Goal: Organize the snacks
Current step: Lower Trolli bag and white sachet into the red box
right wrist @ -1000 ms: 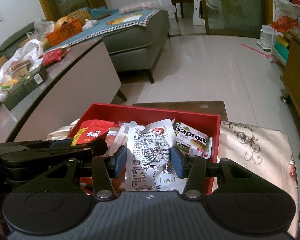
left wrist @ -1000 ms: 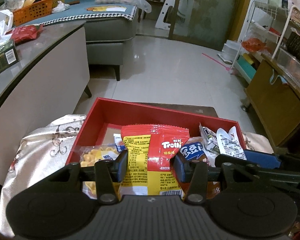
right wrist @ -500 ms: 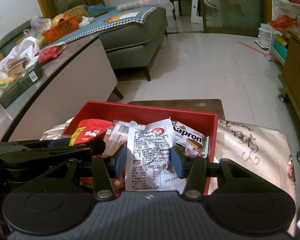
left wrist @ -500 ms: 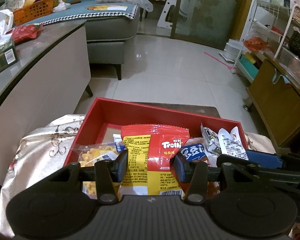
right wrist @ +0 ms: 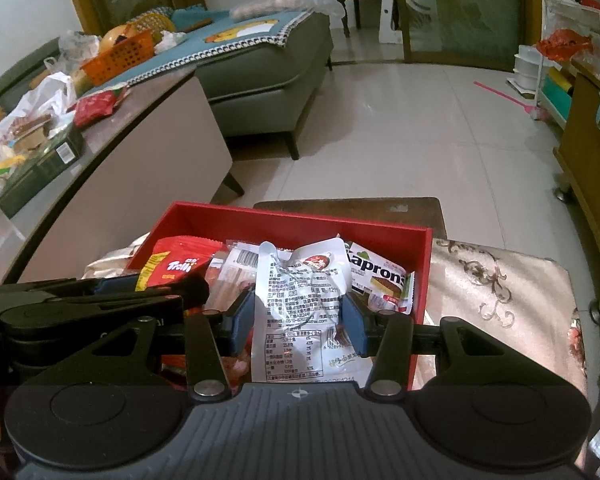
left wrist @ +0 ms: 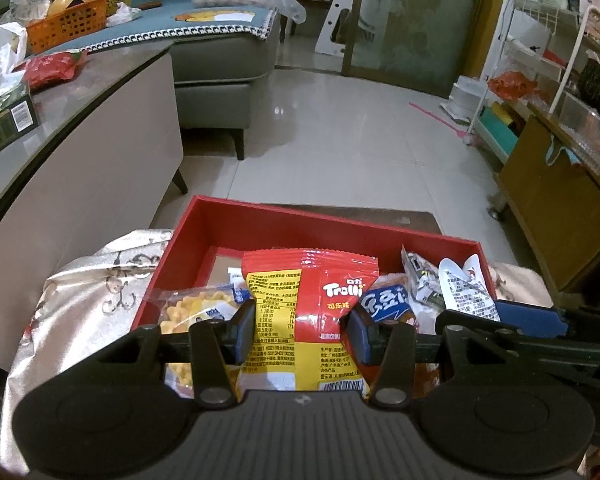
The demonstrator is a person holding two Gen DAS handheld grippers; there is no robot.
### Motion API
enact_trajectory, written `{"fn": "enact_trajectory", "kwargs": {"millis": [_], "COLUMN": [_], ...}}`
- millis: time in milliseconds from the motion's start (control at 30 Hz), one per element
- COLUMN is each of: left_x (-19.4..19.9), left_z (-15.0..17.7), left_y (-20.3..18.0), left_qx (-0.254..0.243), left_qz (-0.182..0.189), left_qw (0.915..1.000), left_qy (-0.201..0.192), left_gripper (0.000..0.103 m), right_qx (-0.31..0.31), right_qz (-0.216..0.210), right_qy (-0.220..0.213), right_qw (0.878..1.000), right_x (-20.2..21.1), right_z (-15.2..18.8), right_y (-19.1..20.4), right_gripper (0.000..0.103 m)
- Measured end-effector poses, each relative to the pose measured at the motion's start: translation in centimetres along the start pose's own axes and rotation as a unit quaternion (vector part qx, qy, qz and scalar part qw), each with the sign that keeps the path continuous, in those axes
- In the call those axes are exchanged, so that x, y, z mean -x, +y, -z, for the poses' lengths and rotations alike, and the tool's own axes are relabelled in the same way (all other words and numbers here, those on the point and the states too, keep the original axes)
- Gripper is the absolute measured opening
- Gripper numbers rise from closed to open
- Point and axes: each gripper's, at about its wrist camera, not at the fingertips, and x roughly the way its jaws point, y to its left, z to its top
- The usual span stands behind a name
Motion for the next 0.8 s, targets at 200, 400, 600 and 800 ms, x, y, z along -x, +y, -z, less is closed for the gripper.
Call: {"fn": "enact_trajectory", "kwargs": {"millis": [200,400,600,800], "left_x": [-0.5,-0.8,-1.5,-2.0], "left_z": [0.2,0.4,0.6,0.7], "left_y": [0.0,0.0,0.0,-0.3], "left_qx": [-0.003,-0.007,-0.011,-0.016], "left_qz": [-0.004,-0.007,-0.015,-0.024], "left_qw": [1.0,0.9999,0.9998,0.9995], "left_qy": [0.004,0.006,0.011,0.011], "left_gripper": [0.041,0.041,0.041,0.041], "right_qx": [-0.002,-0.002,0.002,0.005], "right_qz": [0.002,0.004,0.007,0.009], "right_qy": [0.01,0.014,0.022,0.026], "right_qw": [1.0,1.0,1.0,1.0], "right_x": [-0.7,-0.9,-1.6,-2.2], "right_z": [0.1,0.4,0.4,0.6], "right_y": [-0.1,-0.2,-0.1,-0.2], "right_gripper": [0.057,0.057,0.057,0.054]}}
